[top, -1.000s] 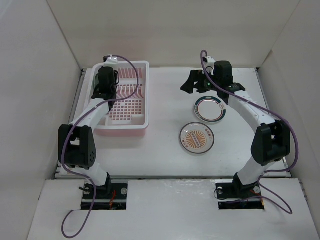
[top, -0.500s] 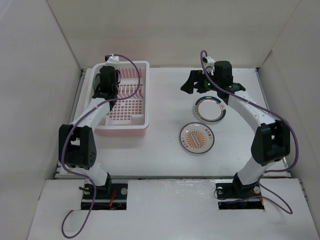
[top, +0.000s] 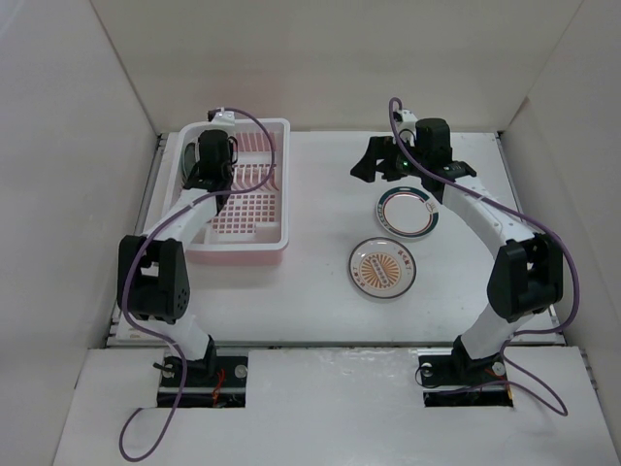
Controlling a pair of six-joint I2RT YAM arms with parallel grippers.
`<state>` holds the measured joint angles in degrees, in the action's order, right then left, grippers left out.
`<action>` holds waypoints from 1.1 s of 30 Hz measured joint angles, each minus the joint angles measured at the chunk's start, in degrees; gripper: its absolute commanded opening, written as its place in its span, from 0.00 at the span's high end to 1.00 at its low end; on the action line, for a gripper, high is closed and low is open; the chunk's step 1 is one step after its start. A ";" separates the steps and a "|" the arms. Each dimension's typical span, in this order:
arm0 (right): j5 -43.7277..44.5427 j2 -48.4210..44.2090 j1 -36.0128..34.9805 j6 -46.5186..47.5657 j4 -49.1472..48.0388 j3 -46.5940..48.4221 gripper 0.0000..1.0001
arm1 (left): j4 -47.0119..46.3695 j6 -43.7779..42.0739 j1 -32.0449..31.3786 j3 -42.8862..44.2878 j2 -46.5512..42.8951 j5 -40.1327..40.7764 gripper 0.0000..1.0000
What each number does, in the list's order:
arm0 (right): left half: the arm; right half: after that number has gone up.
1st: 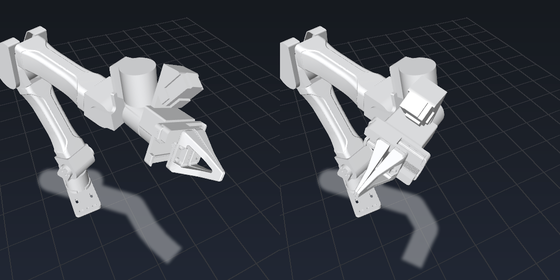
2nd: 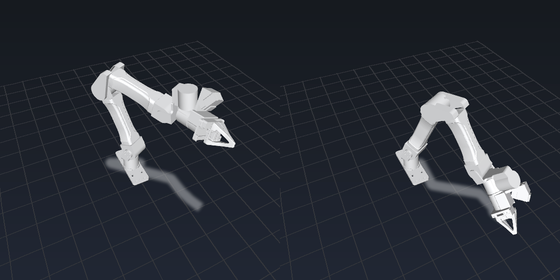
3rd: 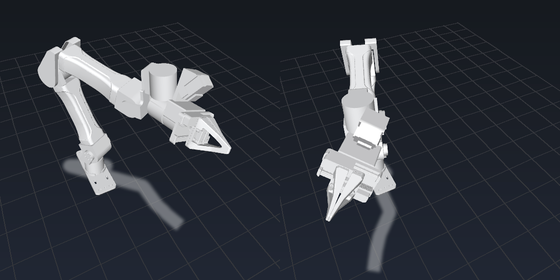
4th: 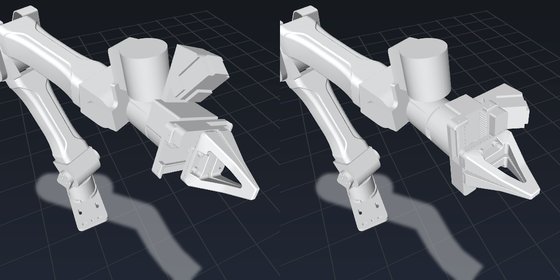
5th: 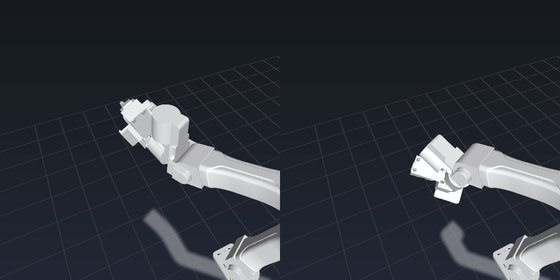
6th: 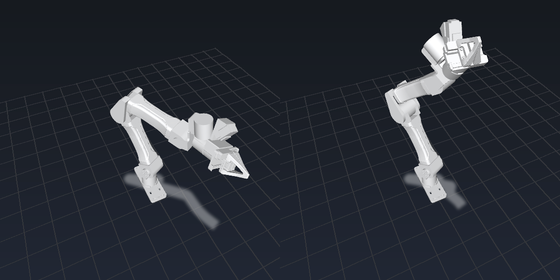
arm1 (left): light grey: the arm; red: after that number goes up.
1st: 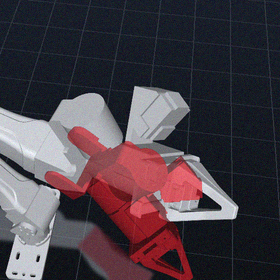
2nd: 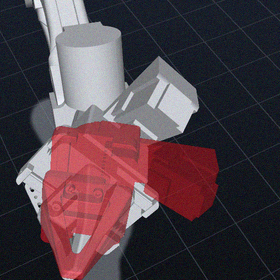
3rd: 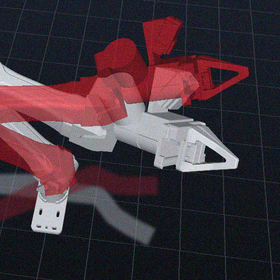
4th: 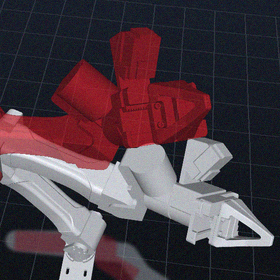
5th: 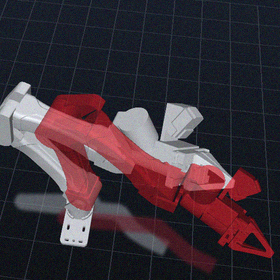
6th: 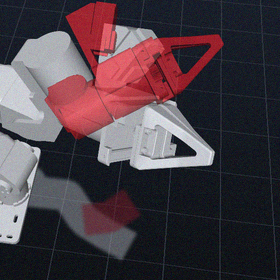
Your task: Load the plates into the dish rack
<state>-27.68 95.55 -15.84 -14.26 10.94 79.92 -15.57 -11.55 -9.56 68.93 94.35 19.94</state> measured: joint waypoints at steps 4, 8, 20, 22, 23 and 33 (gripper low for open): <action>0.00 0.00 0.00 0.11 0.00 0.00 0.00 | 0.20 0.20 -0.20 0.00 1.64 0.00 1.00; 0.00 0.00 0.00 0.15 0.02 0.00 0.00 | 0.52 0.72 -0.31 0.00 2.51 -0.20 1.00; 0.00 0.00 0.00 0.61 0.04 0.00 0.00 | 0.59 1.16 -0.33 0.09 3.48 -0.13 0.88; 0.00 0.00 0.00 0.61 0.07 0.00 0.00 | 0.59 1.16 -0.33 0.09 3.67 0.11 0.82; 0.00 0.00 0.00 0.61 0.07 0.00 0.00 | 0.61 1.07 -0.33 0.09 3.67 0.13 0.81; -0.02 0.00 0.00 0.61 0.09 0.00 0.00 | 0.87 0.96 -0.33 0.09 3.67 -0.33 0.61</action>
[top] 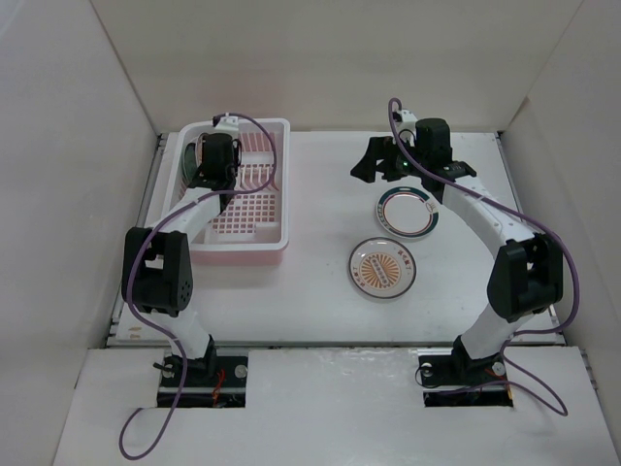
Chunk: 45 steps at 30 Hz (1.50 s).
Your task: Load the plates into the dish rack
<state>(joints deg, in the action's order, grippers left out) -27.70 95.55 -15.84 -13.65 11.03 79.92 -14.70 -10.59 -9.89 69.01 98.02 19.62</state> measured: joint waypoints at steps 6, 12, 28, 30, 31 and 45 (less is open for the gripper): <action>-0.42 0.02 0.00 0.00 0.00 0.00 0.00 | 1.66 -0.02 0.00 0.15 -0.09 -1.11 0.48; -0.46 0.07 0.00 0.00 0.02 0.00 0.00 | 3.17 -0.09 -0.26 0.50 -1.60 -1.77 0.35; 4.72 0.04 5.40 -3.89 -3.32 -4.04 0.00 | 14.29 4.59 -6.84 13.35 -9.75 -6.78 0.00; 5.68 -0.52 10.25 -7.45 -5.88 -9.22 0.00 | 17.29 6.86 -8.28 18.21 -9.79 -10.60 0.00; 6.10 -1.11 13.11 -9.29 -7.45 -12.72 0.00 | 18.08 8.09 -8.79 20.28 -9.94 -12.74 0.00; 11.41 -7.06 25.53 -18.38 -13.27 -32.09 0.00 | 19.32 14.84 -9.88 21.84 -11.63 -30.80 0.00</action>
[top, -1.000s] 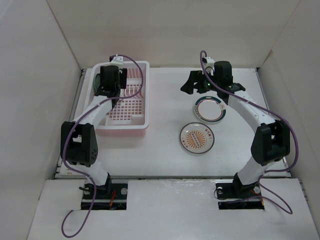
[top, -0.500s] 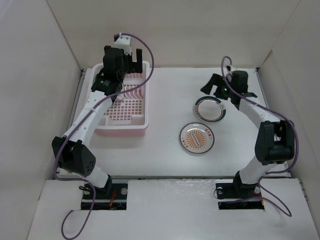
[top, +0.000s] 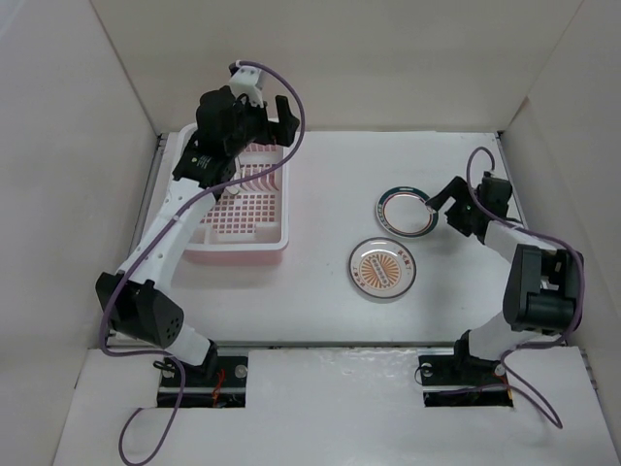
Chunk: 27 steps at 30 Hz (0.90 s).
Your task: Load the plates into the dish rack
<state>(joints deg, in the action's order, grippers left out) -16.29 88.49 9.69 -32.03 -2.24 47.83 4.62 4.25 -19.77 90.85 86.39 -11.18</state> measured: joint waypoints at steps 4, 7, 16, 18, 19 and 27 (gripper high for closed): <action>-1.68 4.83 0.09 -0.39 -0.85 0.09 0.03 | 0.39 0.17 0.00 -0.11 -0.02 -0.81 0.00; -3.58 7.21 0.22 -0.76 -1.53 0.42 0.06 | 0.42 0.17 0.00 -0.20 -0.22 -0.96 0.00; -7.61 10.10 0.35 -1.51 -4.83 1.05 0.25 | 0.48 0.13 0.00 -0.37 -1.49 -1.07 0.00; -8.22 10.80 0.35 -1.84 -5.25 1.20 0.27 | 0.50 0.11 0.00 -0.37 -1.49 -1.09 0.00; -8.44 11.04 0.35 -1.95 -5.53 1.29 0.30 | 0.57 0.11 0.00 -0.37 -1.49 -1.07 0.00; -9.22 12.17 0.44 -2.45 -6.21 1.62 0.38 | 0.87 0.11 0.00 -0.37 -1.49 -1.07 0.00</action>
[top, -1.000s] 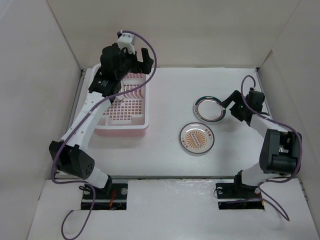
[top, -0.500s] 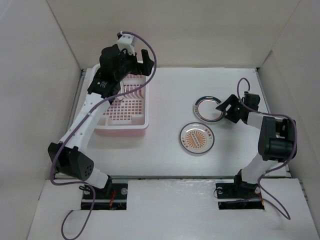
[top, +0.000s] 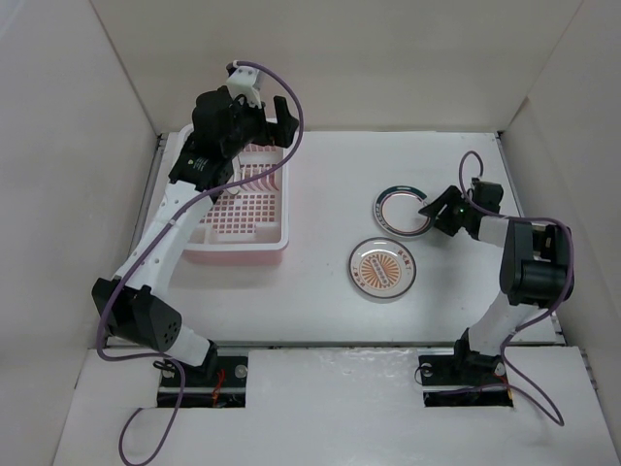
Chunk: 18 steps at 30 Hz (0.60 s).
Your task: Load the plates into the dish rack
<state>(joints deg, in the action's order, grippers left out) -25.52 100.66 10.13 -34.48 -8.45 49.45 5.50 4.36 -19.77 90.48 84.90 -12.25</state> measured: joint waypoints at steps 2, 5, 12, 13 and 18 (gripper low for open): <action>-0.02 0.15 0.04 -0.09 0.00 0.00 0.45 | 0.00 0.00 0.00 0.00 0.00 0.00 0.00; 0.00 0.44 0.09 -0.11 0.26 -0.04 0.54 | 0.00 0.00 0.00 0.00 0.00 0.00 0.00; 0.02 1.01 0.74 -0.24 0.46 -0.11 0.94 | 0.02 0.02 0.00 0.00 0.00 0.02 0.00; -0.02 1.01 0.76 -0.52 0.42 -0.11 0.96 | 0.02 -0.02 0.00 0.00 0.00 0.09 0.00; -0.46 1.01 0.79 -0.79 0.26 -0.11 1.00 | 0.09 -0.09 0.00 0.00 0.11 0.13 0.00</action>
<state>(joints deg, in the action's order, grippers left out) -25.98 101.67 10.92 -35.27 -8.19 49.34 5.58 4.27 -19.77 90.48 85.01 -12.12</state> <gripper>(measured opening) 0.029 0.997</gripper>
